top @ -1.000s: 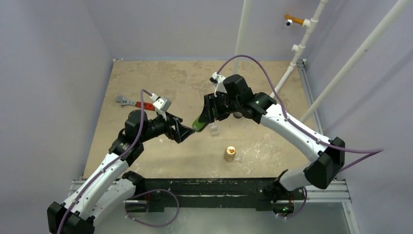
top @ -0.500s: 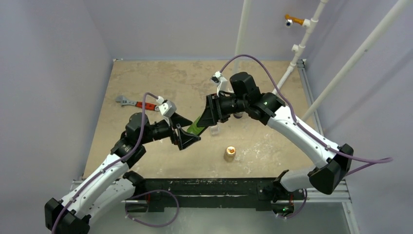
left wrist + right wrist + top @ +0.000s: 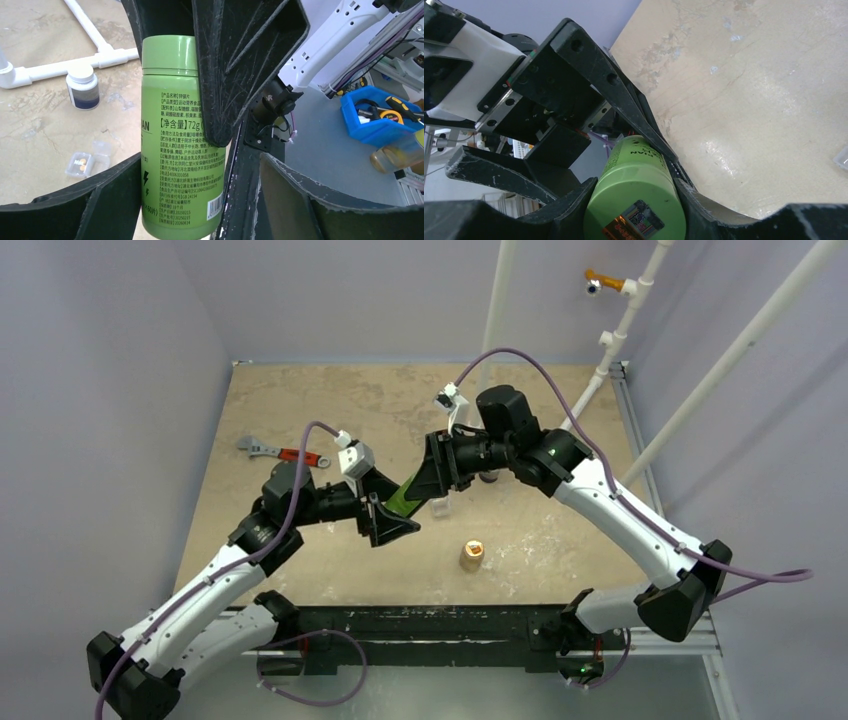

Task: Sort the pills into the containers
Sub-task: Unscrew the lid of the pill bottle.

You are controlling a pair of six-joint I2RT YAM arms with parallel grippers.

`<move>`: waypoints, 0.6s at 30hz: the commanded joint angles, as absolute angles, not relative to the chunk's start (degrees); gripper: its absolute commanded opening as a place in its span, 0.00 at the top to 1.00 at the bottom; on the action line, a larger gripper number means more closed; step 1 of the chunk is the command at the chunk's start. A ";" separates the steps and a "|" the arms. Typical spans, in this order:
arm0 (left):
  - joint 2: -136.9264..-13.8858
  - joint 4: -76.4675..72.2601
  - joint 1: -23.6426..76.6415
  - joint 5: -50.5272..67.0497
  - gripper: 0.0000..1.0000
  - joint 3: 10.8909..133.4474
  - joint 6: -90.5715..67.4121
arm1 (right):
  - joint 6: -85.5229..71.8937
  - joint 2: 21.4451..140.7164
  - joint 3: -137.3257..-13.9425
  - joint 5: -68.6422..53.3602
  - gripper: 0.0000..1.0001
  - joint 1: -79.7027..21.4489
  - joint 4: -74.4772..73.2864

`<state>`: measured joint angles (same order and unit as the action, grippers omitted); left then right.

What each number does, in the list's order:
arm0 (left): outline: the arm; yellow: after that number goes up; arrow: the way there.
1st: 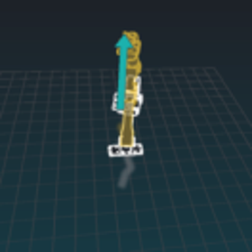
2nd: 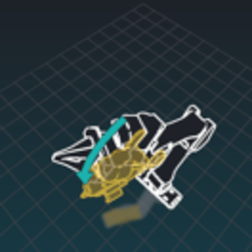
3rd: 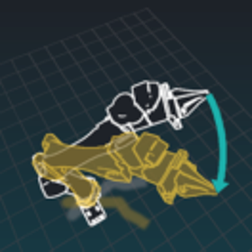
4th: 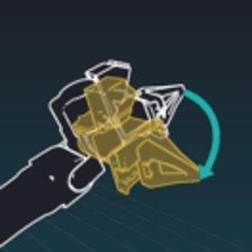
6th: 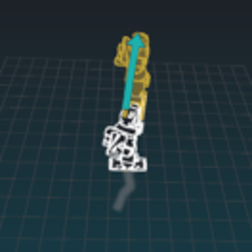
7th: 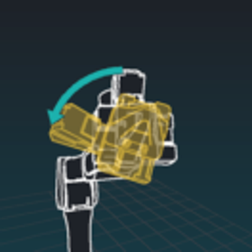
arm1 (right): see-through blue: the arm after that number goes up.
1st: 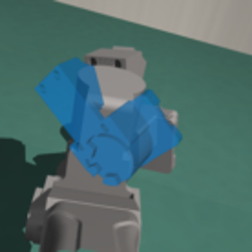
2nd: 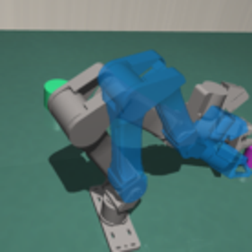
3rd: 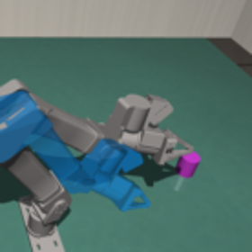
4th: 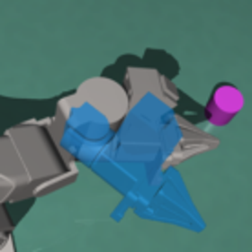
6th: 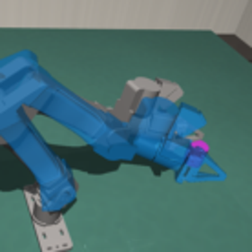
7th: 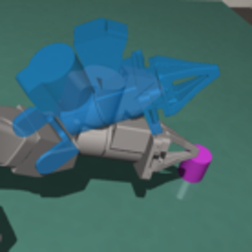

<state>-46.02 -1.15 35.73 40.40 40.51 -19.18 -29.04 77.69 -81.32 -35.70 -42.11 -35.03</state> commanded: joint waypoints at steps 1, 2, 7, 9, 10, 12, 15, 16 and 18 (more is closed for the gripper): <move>-48.28 -0.61 36.90 42.47 0.22 44.17 -16.72 | -26.91 77.97 -86.28 -35.90 0.94 -42.44 -35.51; -48.68 -0.38 36.96 42.26 0.22 44.27 -16.44 | -26.48 78.17 -86.83 -35.92 0.94 -42.45 -36.06; -49.27 -1.10 37.18 41.01 0.28 44.31 -16.63 | -24.40 79.13 -87.86 -36.89 0.94 -42.45 -38.37; -49.44 -1.95 37.36 40.60 0.34 44.19 -17.20 | -23.86 79.40 -87.73 -36.79 0.93 -42.41 -38.98; -49.74 -2.70 37.38 40.28 0.36 43.91 -17.72 | -23.75 79.45 -87.53 -36.78 0.92 -42.45 -39.02; -50.24 -4.75 37.42 40.07 0.41 43.12 -19.17 | -23.70 79.54 -87.08 -36.49 0.91 -42.45 -38.96; -51.90 -9.28 37.79 39.99 0.54 41.57 -21.94 | -23.86 79.78 -86.26 -36.39 0.87 -42.42 -38.58; -52.43 -10.31 37.98 39.55 0.61 41.33 -22.32 | -23.89 79.92 -86.16 -36.29 0.84 -42.45 -38.53; -53.39 -11.90 38.33 37.47 0.80 40.12 -23.20 | -24.00 80.27 -85.87 -35.87 0.68 -42.44 -38.50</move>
<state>-51.99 -3.01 37.34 39.86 41.30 -20.18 -25.17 79.53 -85.47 -35.94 -42.22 -39.72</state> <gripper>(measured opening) 0.521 0.496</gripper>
